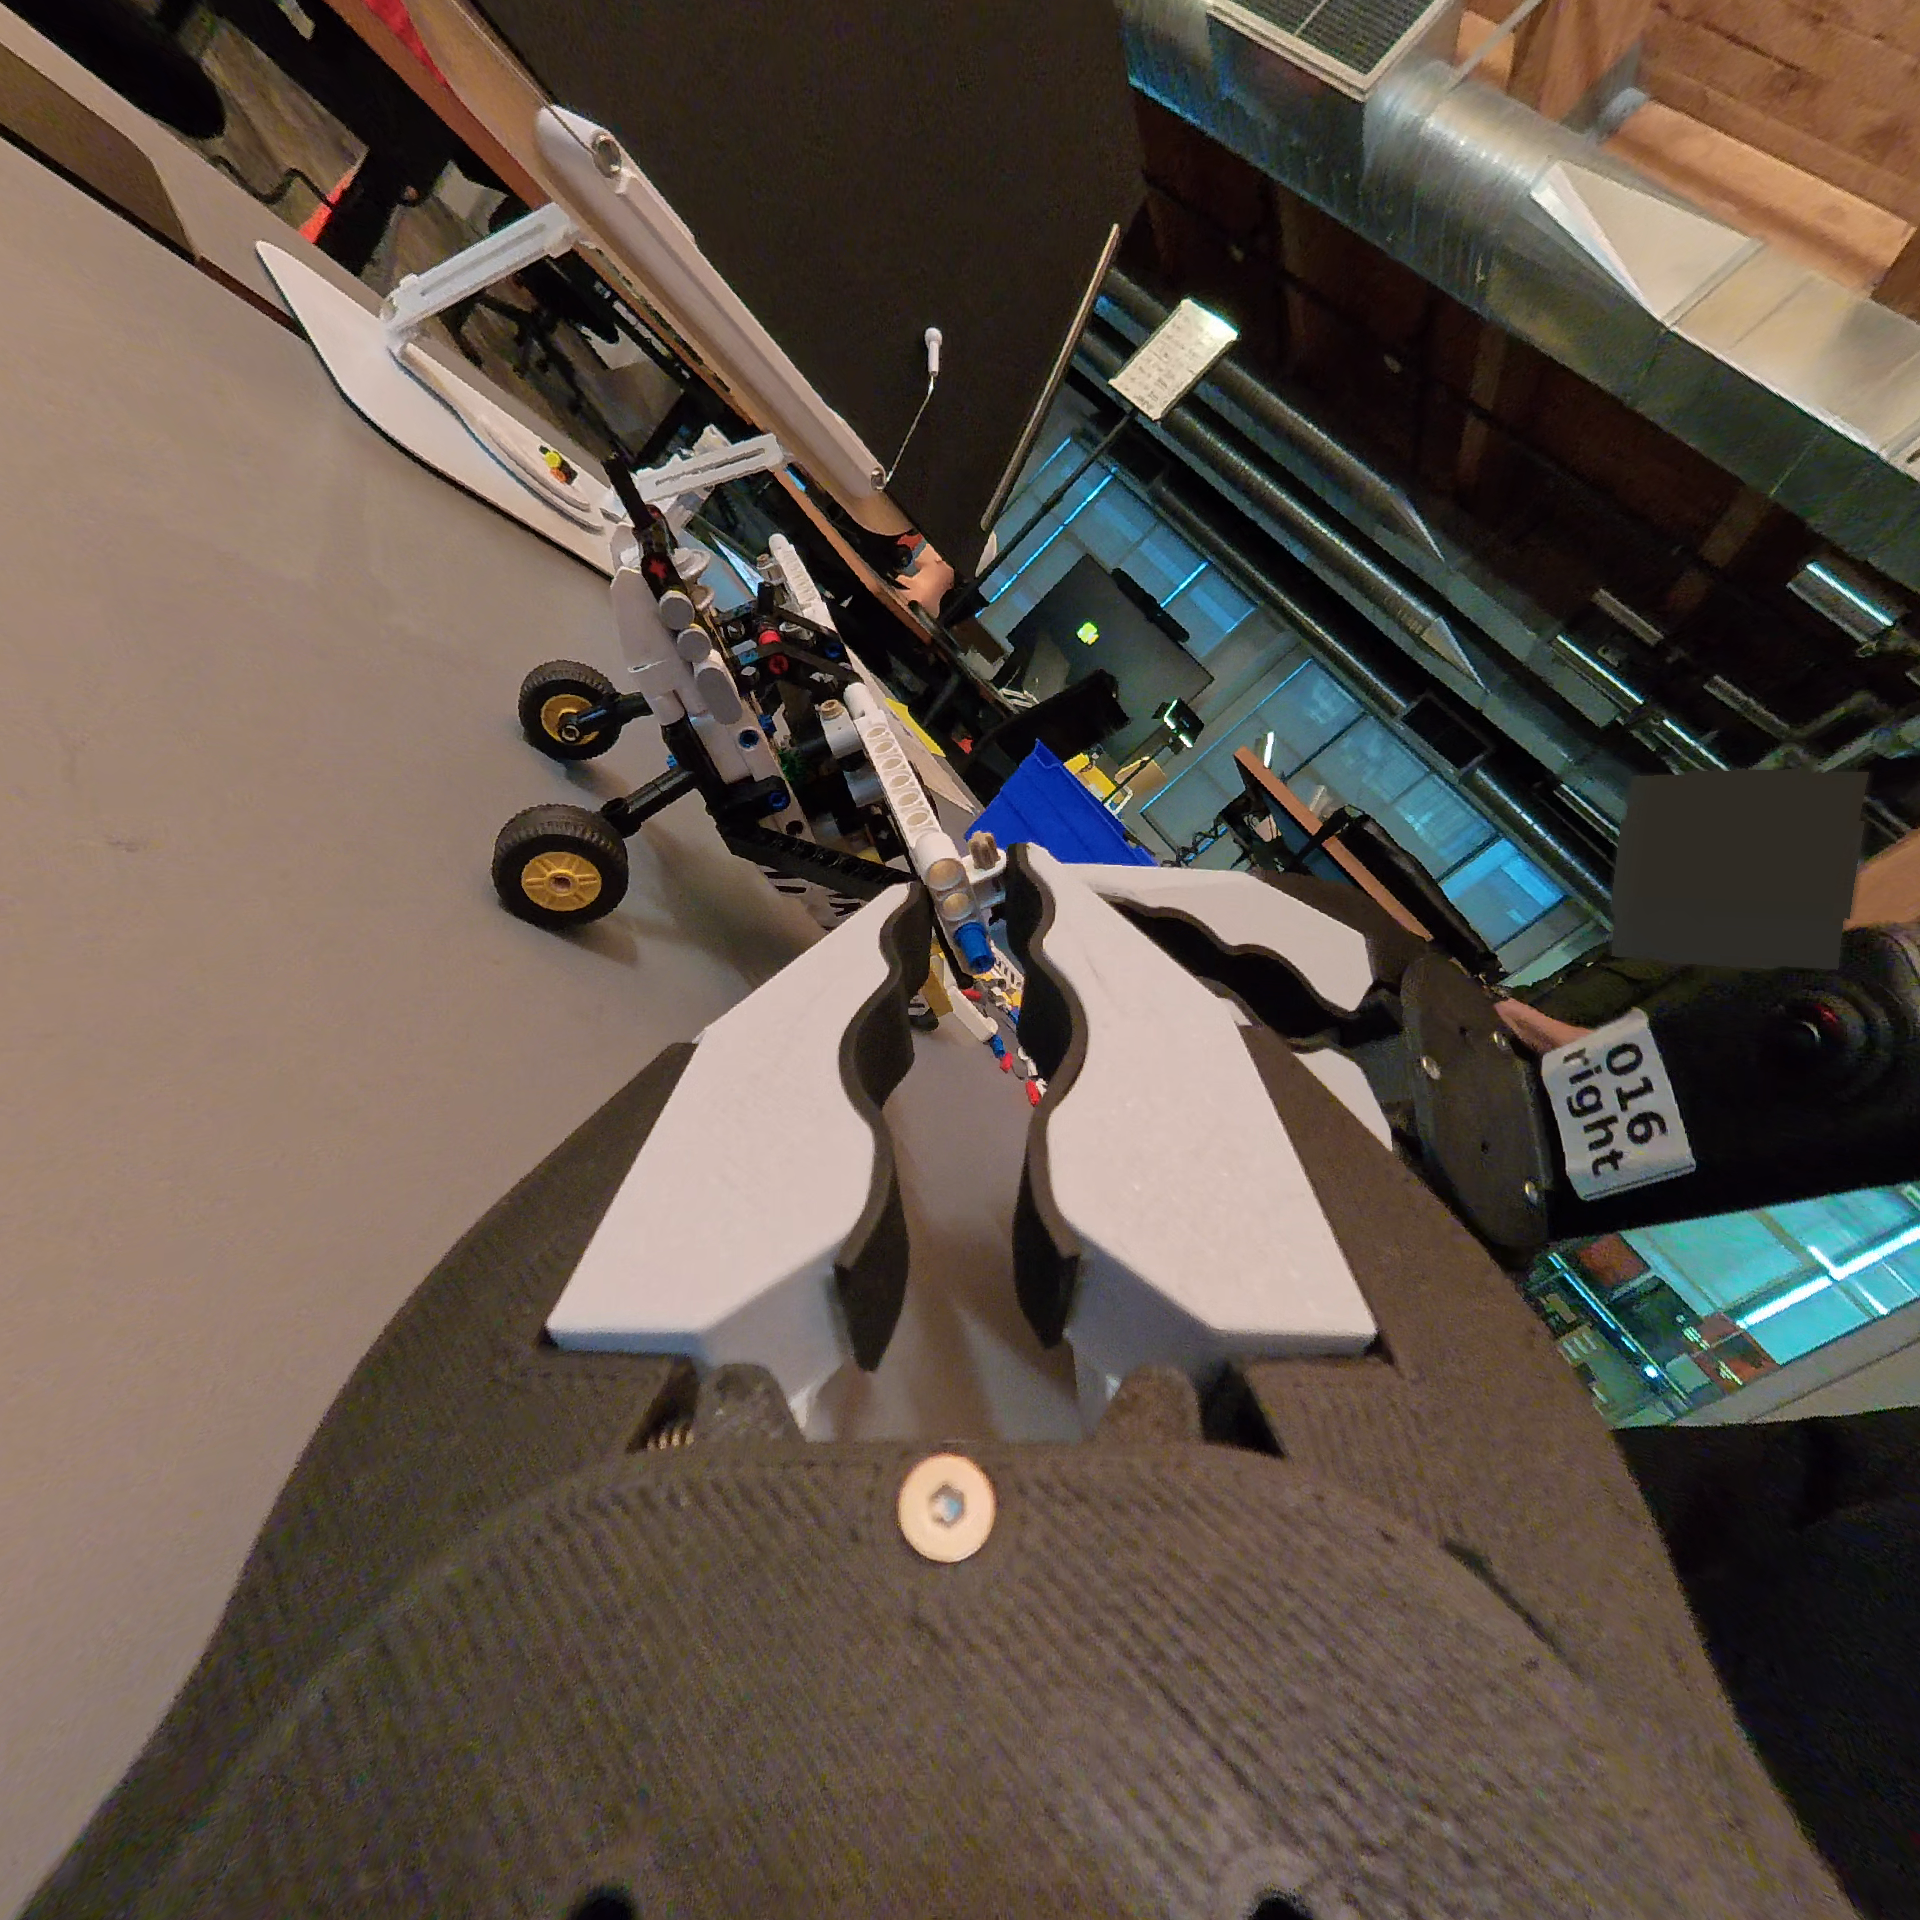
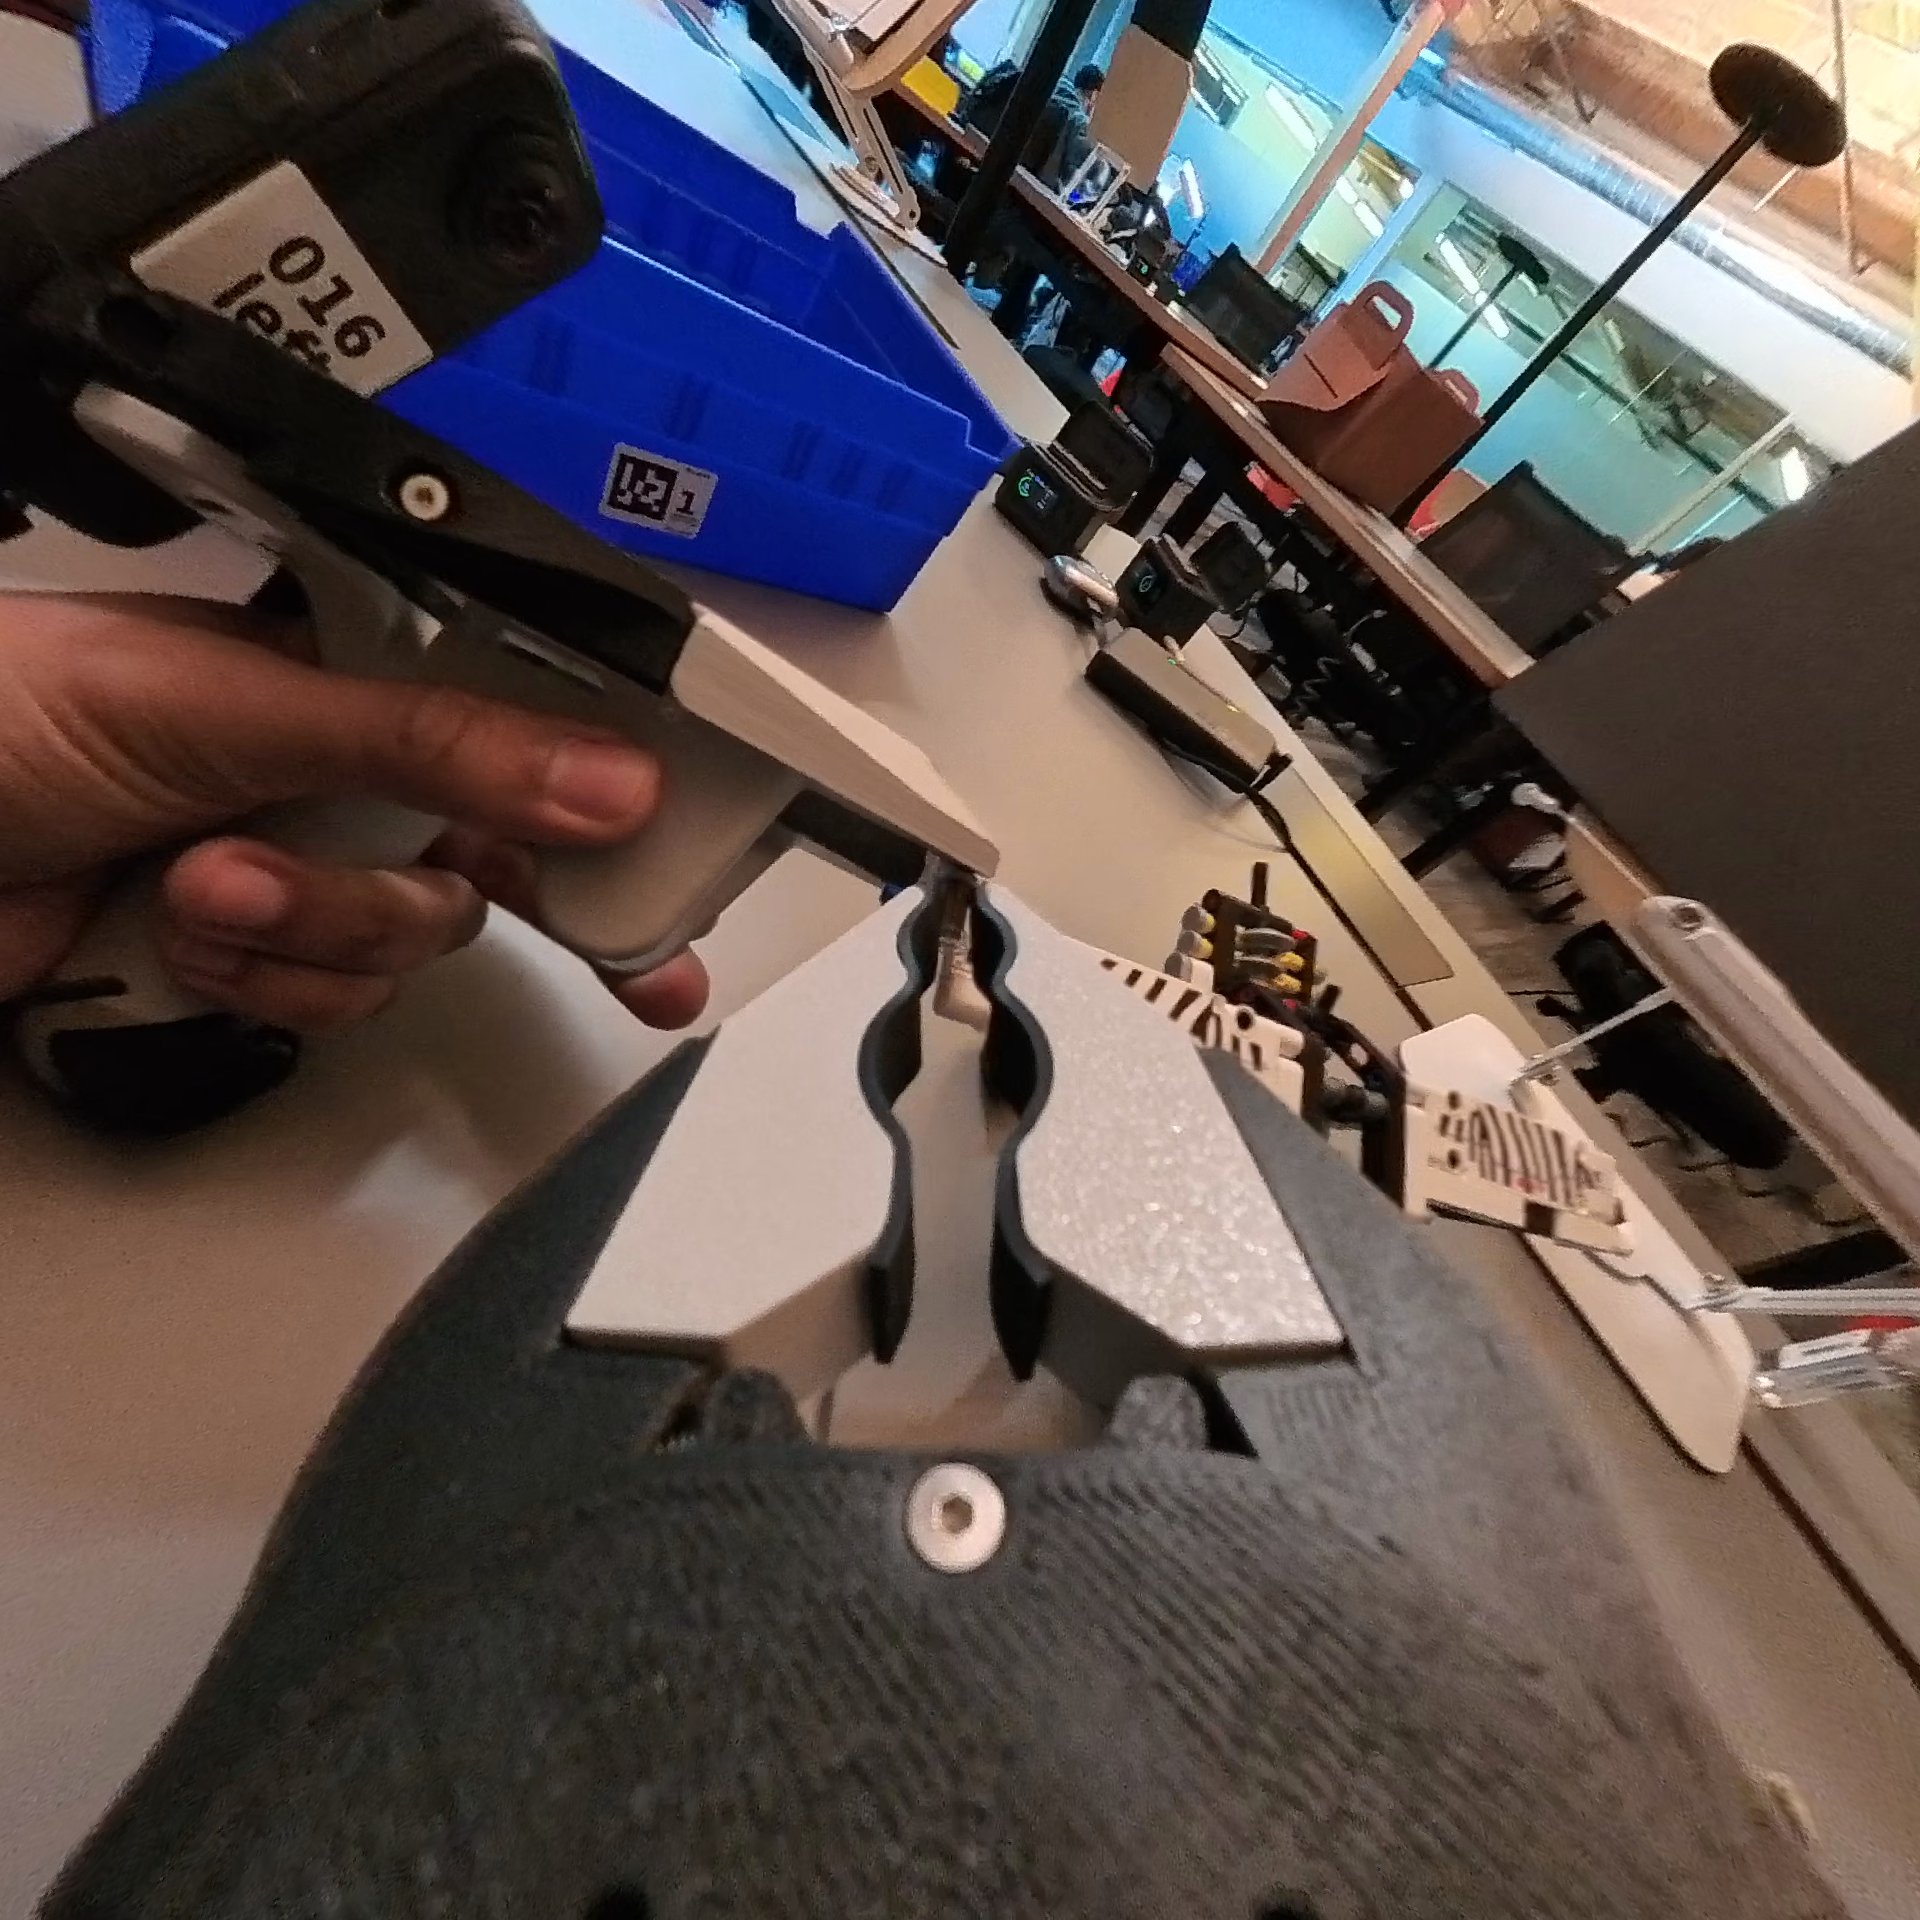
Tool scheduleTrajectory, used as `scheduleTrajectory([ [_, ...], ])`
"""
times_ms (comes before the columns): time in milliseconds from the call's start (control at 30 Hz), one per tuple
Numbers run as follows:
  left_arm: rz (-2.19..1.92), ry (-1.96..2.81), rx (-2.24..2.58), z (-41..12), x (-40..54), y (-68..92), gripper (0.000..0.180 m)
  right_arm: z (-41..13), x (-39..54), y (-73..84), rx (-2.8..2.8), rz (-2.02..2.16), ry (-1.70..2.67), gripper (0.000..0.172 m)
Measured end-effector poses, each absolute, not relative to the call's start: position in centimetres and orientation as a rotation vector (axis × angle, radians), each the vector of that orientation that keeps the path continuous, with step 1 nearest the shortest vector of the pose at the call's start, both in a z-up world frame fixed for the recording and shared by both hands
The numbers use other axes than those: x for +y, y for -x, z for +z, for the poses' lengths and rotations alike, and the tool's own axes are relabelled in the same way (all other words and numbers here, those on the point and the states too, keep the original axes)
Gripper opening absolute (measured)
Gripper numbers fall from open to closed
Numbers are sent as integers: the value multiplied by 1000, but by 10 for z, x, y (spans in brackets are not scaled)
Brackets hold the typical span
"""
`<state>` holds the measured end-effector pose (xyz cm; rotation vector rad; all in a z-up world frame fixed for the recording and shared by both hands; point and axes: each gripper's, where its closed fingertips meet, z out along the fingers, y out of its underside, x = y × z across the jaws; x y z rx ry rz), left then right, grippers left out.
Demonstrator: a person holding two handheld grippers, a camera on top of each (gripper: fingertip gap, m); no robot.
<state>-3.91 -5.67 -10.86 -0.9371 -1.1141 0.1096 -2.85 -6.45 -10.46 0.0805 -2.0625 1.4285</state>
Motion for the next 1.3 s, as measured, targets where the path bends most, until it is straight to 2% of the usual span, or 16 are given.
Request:
scheduleTrajectory([
  [400, 149, 950, -1115, -109, -57, 39, 12, -108, -63, 29, -2281, 1577, 227, 3],
  [833, 236, 965, -1114, -107, -54, 40, 11, -109, -55, 29, -2331, 1592, 378, 3],
  [1033, 190, 1004, -1107, -110, -45, 39, 11, -112, -45, 28, -2447, 1831, 570, 3],
  [1300, 206, 991, -1115, -109, -44, 40, 11, -112, -42, 28, -2274, 1458, 303, 3],
])
